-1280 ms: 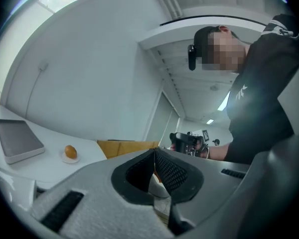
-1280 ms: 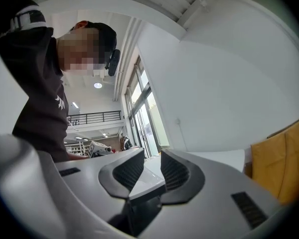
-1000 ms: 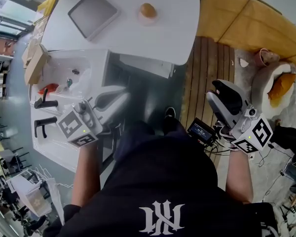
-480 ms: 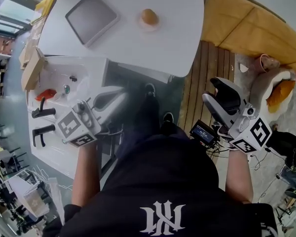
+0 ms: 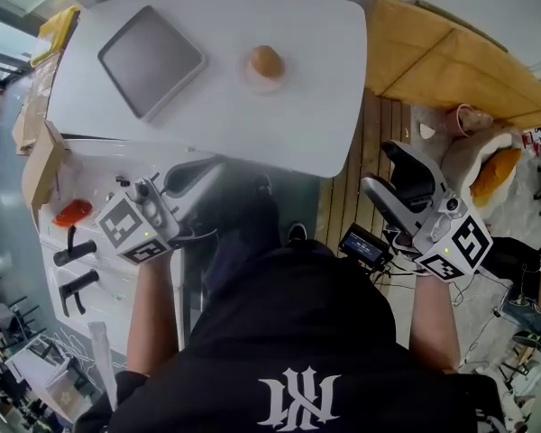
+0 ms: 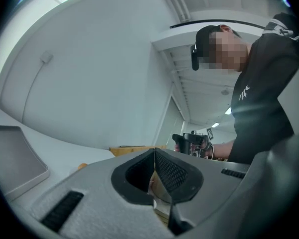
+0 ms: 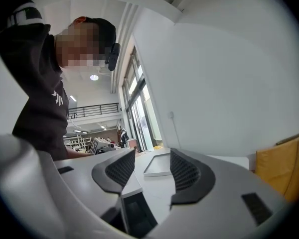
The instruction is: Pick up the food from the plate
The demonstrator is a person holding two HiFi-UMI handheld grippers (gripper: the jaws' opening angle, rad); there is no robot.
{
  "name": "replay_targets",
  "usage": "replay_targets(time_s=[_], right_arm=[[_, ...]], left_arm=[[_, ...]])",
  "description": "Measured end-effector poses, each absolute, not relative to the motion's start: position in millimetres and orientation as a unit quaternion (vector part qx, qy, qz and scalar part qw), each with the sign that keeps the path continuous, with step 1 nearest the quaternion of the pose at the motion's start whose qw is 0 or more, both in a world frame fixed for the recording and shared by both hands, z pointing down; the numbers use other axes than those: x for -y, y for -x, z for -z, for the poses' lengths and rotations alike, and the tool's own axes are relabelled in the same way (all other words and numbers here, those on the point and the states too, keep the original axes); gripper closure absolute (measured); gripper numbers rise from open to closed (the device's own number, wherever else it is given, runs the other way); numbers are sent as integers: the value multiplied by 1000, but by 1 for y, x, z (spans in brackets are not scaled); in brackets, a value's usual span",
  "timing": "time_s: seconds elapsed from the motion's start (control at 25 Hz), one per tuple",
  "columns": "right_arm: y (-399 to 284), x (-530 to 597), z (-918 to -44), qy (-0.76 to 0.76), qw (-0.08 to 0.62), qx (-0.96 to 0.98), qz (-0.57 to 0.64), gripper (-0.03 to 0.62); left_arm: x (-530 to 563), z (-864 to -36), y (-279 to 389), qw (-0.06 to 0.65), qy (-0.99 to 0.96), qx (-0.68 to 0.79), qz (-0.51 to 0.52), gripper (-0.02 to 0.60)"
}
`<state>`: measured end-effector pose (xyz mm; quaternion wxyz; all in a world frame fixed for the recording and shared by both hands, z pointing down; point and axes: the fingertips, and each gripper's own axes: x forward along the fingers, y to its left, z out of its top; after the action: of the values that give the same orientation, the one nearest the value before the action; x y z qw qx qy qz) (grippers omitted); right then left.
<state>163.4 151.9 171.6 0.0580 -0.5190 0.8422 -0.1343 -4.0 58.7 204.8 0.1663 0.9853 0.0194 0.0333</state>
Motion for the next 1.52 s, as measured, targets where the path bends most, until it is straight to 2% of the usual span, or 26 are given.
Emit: replay_targets(time_s=[0.32,0.76,0.96,1.32,1.52], right_arm=[[-161,-76,-168,524,18,-839,145,362],[-151,1,-175,498,-44,-851,157,299],[-156,50,-216,468,-57,-865,173,285],[-154,120,-339,384,-129,-890,208,241],[-108,138,-397,358,-181,-885,236,207]], left_arm=[[2,-220,-12,172,-983,-50,-42,575],[39,-261,-16,229,-971,-65,-35,575],[51,-296,-19,264,-963,-33,-52,575],[32,-348,-43,317,-946,25,-72,575],[24,-362,-24,311,-948,31,-63,575]])
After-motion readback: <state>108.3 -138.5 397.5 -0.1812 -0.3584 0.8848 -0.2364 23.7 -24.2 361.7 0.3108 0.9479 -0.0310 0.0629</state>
